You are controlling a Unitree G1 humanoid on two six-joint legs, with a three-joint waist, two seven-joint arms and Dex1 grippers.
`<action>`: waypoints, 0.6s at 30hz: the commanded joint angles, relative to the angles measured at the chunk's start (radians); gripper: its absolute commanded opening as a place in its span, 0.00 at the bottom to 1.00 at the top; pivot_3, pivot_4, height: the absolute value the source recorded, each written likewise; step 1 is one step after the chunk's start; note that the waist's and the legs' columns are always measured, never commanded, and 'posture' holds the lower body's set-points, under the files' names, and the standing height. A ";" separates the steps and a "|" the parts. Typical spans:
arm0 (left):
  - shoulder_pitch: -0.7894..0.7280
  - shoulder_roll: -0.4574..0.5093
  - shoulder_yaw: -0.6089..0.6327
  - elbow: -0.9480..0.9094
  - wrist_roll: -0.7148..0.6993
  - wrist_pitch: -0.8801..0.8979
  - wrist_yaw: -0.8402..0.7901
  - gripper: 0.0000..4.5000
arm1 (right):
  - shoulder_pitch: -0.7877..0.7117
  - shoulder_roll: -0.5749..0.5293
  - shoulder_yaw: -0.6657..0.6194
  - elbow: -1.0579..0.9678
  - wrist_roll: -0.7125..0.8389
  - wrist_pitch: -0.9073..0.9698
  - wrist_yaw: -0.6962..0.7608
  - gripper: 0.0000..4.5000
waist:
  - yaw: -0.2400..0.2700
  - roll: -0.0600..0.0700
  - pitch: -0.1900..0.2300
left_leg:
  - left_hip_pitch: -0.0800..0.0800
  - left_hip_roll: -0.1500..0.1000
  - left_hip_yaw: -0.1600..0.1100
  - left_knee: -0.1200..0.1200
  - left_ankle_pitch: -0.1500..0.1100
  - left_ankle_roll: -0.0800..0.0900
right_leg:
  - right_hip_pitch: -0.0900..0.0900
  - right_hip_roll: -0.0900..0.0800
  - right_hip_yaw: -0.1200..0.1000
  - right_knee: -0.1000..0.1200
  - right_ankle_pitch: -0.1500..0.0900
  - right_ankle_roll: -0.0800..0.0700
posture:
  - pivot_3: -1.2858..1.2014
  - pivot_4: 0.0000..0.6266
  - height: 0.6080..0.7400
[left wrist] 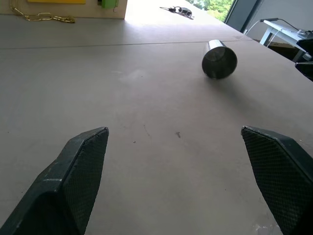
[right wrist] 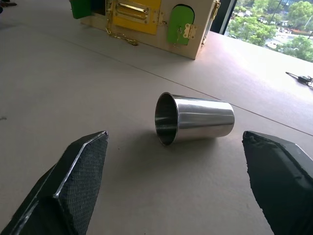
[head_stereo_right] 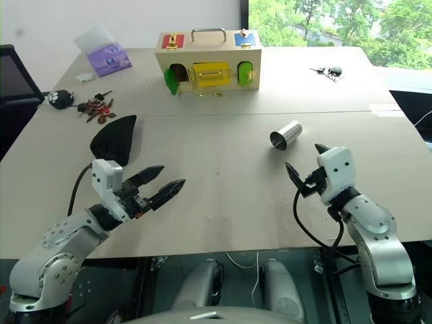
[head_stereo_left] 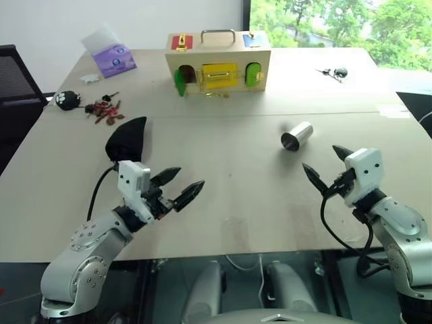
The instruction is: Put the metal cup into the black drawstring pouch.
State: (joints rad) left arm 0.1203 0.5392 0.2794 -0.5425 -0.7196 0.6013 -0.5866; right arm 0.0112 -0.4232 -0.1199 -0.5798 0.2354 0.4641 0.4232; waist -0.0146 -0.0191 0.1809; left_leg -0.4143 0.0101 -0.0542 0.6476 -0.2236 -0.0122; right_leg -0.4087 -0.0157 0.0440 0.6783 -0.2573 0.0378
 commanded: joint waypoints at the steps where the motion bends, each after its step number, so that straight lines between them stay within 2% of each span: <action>1: -0.017 0.000 0.025 -0.030 -0.004 -0.026 0.017 1.00 | 0.006 0.001 0.002 -0.033 0.011 -0.036 0.009 0.99 | 0.000 0.000 0.000 | 0.000 0.000 0.000 0.000 0.000 0.000 | 0.000 0.000 0.000 0.000 0.000 0.000 | 0.52 0.24 1.00; 7: -0.104 -0.045 0.099 -0.015 -0.055 0.030 0.183 1.00 | -0.103 0.020 0.081 0.031 0.037 -0.113 0.082 0.99 | -0.005 0.000 0.000 | 0.001 0.000 0.001 0.001 0.000 0.000 | 0.000 0.001 0.001 0.000 0.000 0.000 | 0.52 0.24 1.00; 11: -0.102 -0.005 0.109 -0.028 -0.023 0.054 0.216 1.00 | -0.172 0.003 0.127 0.020 0.126 -0.135 0.215 0.99 | -0.004 0.000 0.000 | 0.000 0.000 0.000 0.001 0.000 0.000 | 0.000 0.001 0.000 0.000 0.001 -0.001 | 0.52 0.24 1.00; 16: -0.104 0.069 0.124 -0.036 0.162 0.030 0.323 1.00 | -0.225 -0.047 0.175 0.001 0.222 -0.143 0.379 0.99 | 0.000 0.000 0.000 | 0.000 0.000 -0.002 0.000 0.000 0.000 | 0.001 0.000 -0.001 0.000 0.001 -0.002 | 0.52 0.24 1.00; 18: -0.080 0.153 0.084 -0.039 0.321 0.015 0.358 1.00 | -0.245 -0.065 0.189 0.009 0.246 -0.144 0.427 0.99 | -0.001 -0.001 0.000 | 0.000 0.000 -0.002 0.000 0.000 0.000 | 0.001 0.000 -0.001 0.000 0.001 -0.002 | 0.52 0.24 1.00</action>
State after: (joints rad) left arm 0.0310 0.6463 0.3605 -0.5411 -0.5007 0.6416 -0.2564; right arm -0.2157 -0.4785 0.0698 -0.5356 0.4456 0.3426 0.8095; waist -0.0153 -0.0198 0.1809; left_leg -0.4144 0.0098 -0.0560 0.6481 -0.2236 -0.0122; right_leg -0.4082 -0.0154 0.0428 0.6781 -0.2560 0.0362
